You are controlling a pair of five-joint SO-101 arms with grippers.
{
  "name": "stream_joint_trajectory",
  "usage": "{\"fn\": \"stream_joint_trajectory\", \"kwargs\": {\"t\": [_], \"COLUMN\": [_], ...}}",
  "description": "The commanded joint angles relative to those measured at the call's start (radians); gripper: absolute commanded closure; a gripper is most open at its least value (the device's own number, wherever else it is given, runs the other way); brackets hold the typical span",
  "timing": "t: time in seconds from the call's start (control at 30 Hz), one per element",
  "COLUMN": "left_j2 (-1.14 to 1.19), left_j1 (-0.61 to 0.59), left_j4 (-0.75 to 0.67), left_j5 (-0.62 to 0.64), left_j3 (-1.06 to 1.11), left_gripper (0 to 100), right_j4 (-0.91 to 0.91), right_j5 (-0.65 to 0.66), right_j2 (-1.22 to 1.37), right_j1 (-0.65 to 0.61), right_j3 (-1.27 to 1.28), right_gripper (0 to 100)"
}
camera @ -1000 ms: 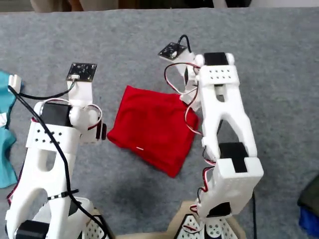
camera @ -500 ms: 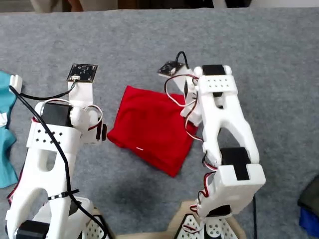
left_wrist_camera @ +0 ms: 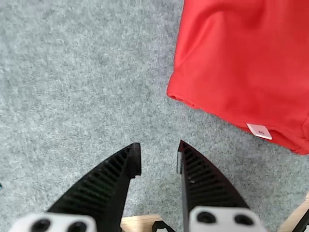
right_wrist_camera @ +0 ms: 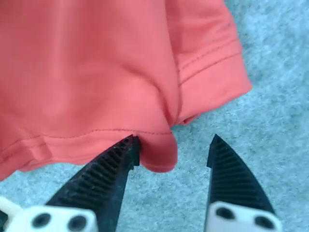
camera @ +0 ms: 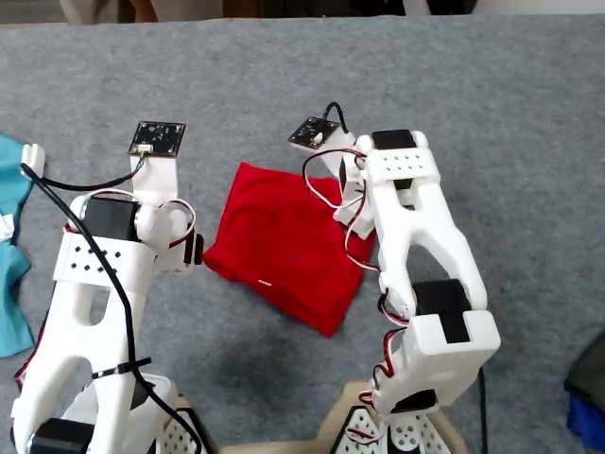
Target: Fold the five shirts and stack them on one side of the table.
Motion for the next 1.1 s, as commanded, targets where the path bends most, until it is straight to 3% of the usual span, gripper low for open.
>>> {"fn": "stream_joint_trajectory", "kwargs": {"t": [0.0,0.17,0.5,0.7,1.07], "left_j2": [-0.015,-0.015,-0.015,-0.015,-0.015], "left_j1": [0.003,0.003,0.003,0.003,0.003], "left_j4": [-0.011,-0.012,-0.008,-0.006,-0.006], "left_j5": [0.003,0.003,0.003,0.003,0.005], "left_j3": [0.0,0.0,0.0,0.0,0.0], "left_gripper": [86,86,86,86,86], "right_j4": [-0.014,-0.014,-0.011,-0.009,0.1], "right_j5": [-0.015,-0.021,-0.023,-0.034,-0.038], "right_j2": [-0.007,0.045,0.031,0.031,0.042], "right_j1": [-0.012,0.008,0.01,0.01,0.002], "right_j3": [-0.005,-0.008,-0.008,-0.038,-0.314], "right_gripper": [75.3,76.5,95.6,96.5,99.2]}}
